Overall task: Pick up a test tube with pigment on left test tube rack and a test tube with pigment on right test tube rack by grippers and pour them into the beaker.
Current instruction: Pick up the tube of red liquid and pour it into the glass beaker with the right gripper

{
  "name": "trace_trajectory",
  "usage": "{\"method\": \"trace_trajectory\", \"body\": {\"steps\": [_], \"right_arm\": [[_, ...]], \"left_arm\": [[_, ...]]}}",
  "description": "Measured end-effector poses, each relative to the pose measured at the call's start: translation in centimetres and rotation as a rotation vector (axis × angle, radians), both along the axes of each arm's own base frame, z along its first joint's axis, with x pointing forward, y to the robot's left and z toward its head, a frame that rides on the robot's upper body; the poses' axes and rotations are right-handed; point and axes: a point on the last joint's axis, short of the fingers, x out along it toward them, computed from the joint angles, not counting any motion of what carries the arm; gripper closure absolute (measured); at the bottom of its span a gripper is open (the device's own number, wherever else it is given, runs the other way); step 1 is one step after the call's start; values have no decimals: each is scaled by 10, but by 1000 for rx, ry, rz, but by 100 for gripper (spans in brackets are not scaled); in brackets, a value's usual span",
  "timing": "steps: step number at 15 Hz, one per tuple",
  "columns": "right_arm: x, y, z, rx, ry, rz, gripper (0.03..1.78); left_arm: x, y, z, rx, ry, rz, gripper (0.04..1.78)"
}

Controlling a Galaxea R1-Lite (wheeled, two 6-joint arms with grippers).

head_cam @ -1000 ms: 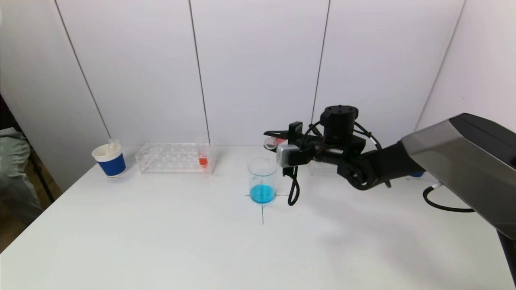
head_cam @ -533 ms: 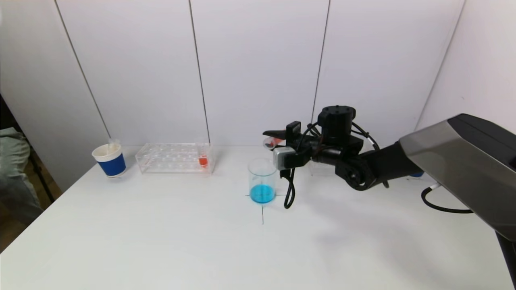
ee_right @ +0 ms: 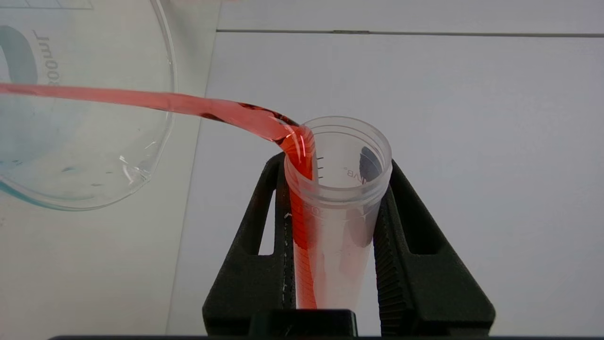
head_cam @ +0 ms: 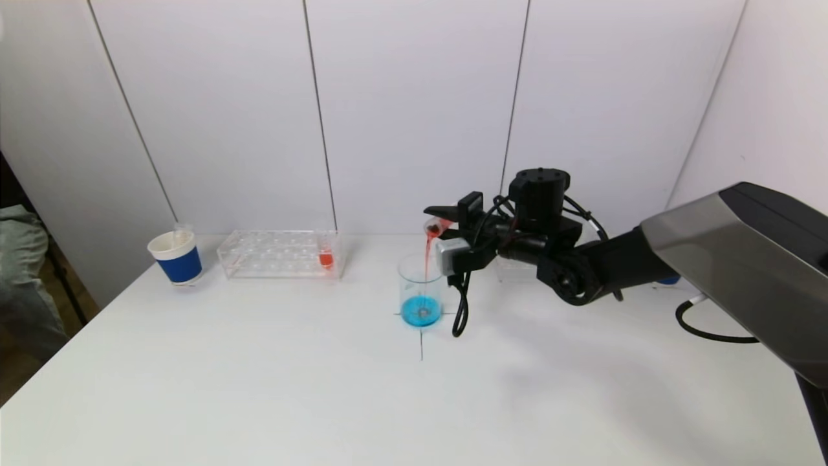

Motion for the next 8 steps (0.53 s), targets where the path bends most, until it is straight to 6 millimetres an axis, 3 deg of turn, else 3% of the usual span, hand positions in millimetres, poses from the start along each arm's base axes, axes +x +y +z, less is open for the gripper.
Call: {"method": "trace_trajectory", "body": {"steps": [8], "right_arm": [[1, 0, -1, -66, -56, -19, 128]], "left_arm": [[0, 0, 0, 0, 0, 0, 6]]}}
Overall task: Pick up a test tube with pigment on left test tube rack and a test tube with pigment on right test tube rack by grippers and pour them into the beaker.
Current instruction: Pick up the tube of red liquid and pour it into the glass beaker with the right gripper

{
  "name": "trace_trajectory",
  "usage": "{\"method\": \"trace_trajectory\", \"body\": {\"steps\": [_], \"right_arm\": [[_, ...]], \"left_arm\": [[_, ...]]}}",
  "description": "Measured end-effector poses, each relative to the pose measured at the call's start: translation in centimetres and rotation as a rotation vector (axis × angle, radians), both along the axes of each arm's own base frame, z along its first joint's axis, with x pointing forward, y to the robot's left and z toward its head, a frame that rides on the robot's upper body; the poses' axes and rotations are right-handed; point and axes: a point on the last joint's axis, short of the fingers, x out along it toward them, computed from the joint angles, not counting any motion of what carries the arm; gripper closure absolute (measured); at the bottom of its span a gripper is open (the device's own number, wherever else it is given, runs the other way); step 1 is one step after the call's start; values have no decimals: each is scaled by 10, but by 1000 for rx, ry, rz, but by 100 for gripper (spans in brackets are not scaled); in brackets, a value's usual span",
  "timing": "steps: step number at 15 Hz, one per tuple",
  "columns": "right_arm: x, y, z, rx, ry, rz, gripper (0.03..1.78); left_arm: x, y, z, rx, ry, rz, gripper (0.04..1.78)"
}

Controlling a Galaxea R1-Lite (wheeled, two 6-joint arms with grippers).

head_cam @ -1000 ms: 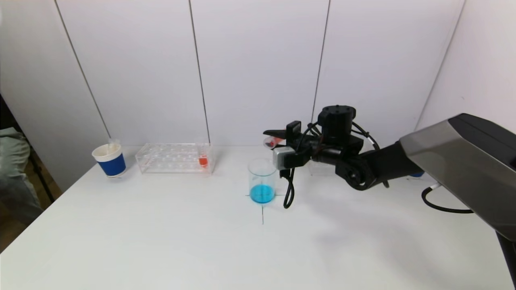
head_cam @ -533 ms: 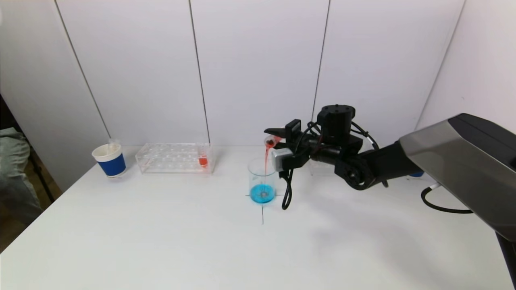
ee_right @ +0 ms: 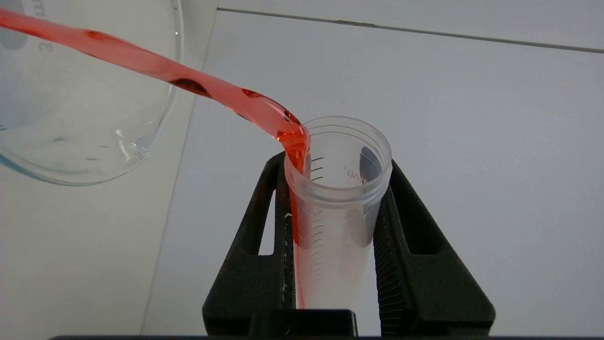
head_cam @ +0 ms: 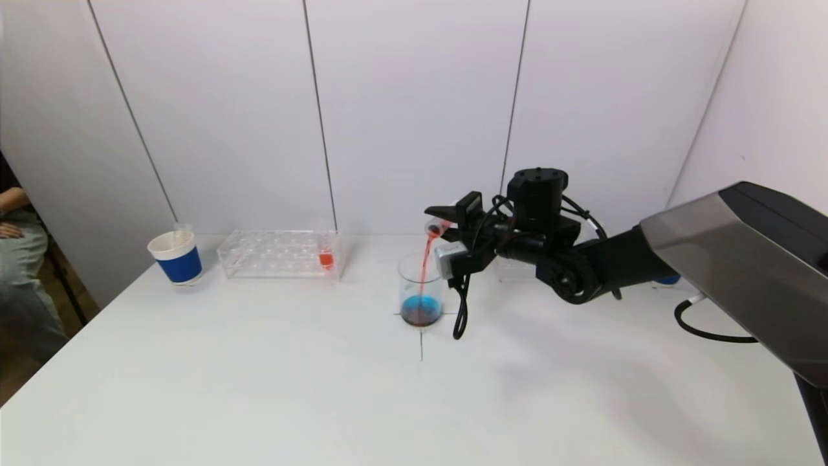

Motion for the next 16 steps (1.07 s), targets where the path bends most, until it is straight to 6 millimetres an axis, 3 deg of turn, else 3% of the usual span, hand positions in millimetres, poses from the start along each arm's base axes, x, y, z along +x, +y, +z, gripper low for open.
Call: {"method": "trace_trajectory", "body": {"steps": [16], "right_arm": [[-3, 4, 3, -59, -89, 29, 128]], "left_arm": [[0, 0, 0, 0, 0, 0, 6]]}}
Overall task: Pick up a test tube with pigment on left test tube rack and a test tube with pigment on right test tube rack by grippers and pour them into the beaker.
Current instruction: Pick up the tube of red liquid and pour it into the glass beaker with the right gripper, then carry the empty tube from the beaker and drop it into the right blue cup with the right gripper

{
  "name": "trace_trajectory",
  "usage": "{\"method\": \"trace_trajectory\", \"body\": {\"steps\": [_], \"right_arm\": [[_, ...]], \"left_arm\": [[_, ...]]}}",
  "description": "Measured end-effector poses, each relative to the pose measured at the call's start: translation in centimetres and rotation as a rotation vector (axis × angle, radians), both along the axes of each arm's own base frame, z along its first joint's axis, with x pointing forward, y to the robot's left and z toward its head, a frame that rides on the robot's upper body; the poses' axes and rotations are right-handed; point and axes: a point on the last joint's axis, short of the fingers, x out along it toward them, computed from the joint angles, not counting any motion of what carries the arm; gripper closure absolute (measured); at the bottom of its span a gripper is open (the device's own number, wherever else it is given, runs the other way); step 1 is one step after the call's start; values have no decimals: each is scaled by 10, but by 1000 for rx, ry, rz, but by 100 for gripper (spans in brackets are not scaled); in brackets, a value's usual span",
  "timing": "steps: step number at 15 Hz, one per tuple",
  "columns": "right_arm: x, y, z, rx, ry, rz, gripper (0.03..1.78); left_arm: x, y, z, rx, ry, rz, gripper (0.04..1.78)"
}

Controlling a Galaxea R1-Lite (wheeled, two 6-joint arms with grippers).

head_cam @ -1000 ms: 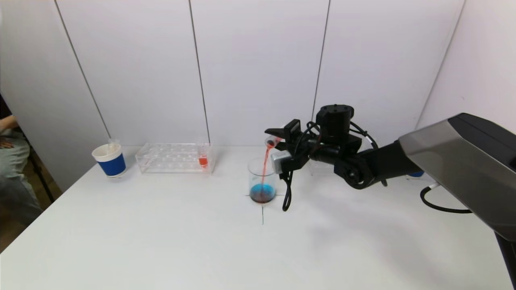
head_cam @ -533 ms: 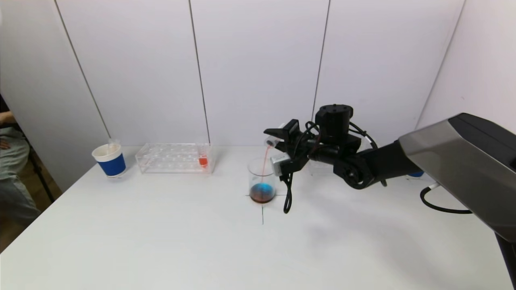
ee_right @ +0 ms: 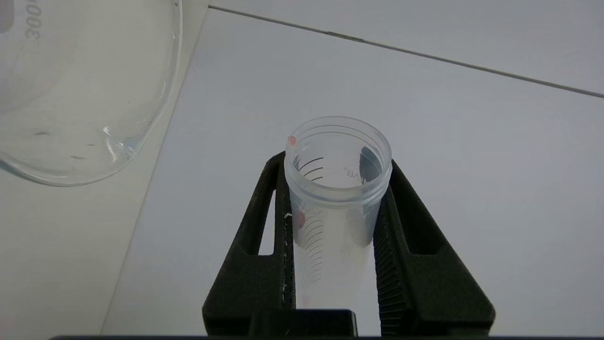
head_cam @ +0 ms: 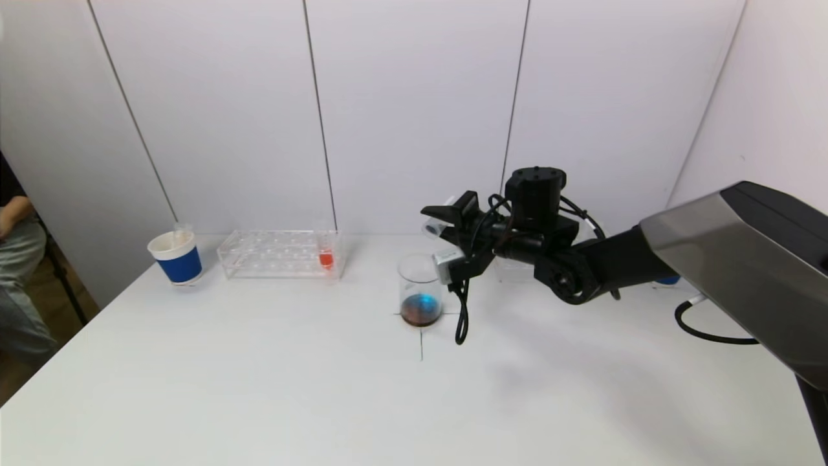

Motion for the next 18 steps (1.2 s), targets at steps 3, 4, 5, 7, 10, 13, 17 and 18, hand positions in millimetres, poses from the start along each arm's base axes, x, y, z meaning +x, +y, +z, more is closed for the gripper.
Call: {"method": "trace_trajectory", "body": {"steps": [3, 4, 5, 7, 10, 13, 17, 18], "right_arm": [[0, 0, 1, -10, -20, 3, 128], [0, 0, 1, -13, -26, 5, 128], [0, 0, 1, -17, -32, 5, 128], [0, 0, 2, -32, -50, 7, 128], [0, 0, 2, -37, -57, 7, 128], [0, 0, 2, -38, -59, 7, 128], [-2, 4, 4, 50, 27, 2, 128], [-4, 7, 8, 103, 66, -2, 128]], "left_arm": [[0, 0, 0, 0, 0, 0, 6], [0, 0, 0, 0, 0, 0, 6], [0, 0, 0, 0, 0, 0, 6], [0, 0, 0, 0, 0, 0, 6], [0, 0, 0, 0, 0, 0, 6], [0, 0, 0, 0, 0, 0, 6], [0, 0, 0, 0, 0, 0, 6], [0, 0, 0, 0, 0, 0, 6]]}}
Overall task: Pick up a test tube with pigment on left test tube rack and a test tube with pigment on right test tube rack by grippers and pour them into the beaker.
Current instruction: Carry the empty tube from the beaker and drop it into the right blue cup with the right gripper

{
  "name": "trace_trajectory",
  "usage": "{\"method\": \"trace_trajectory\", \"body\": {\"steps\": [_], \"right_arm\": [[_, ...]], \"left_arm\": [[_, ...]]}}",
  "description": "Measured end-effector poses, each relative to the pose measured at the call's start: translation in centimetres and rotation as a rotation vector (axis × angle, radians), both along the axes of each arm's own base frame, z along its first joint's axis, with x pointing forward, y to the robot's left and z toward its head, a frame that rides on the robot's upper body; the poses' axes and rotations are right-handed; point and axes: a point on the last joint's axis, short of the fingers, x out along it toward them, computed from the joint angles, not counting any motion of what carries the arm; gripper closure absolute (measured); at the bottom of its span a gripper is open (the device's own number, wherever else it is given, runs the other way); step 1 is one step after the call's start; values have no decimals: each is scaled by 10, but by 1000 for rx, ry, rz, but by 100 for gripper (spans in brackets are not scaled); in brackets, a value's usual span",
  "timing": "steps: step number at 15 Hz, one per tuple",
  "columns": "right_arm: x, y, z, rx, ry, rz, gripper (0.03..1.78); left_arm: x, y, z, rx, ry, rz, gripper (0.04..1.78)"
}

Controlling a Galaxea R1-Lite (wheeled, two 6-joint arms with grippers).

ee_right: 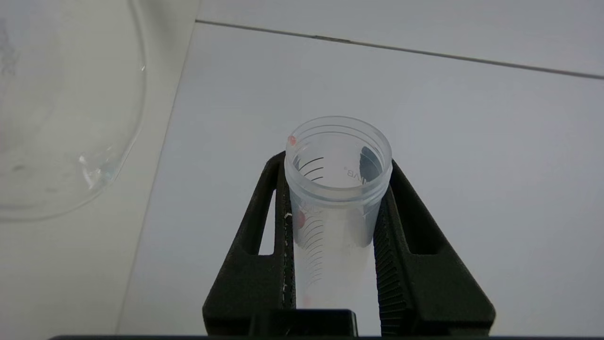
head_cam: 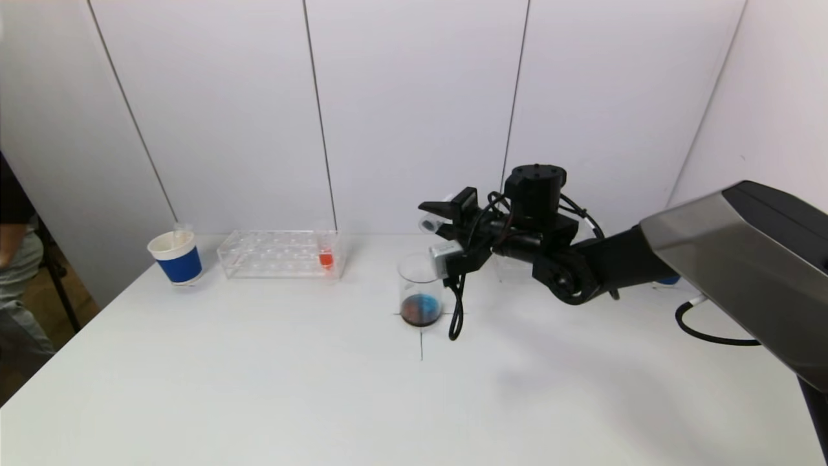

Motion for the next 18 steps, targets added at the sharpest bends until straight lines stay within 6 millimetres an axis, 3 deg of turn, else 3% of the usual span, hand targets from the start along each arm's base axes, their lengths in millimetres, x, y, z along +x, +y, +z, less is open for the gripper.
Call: {"method": "trace_trajectory", "body": {"steps": [10, 15, 18], "right_arm": [[-9, 1, 55, 613, 334, -197, 128], [-8, -9, 96, 950, 375, -347, 128], [-8, -25, 115, 1070, 390, -441, 128]], "left_arm": [[0, 0, 0, 0, 0, 0, 6], [0, 0, 0, 0, 0, 0, 6], [0, 0, 0, 0, 0, 0, 6]]}}
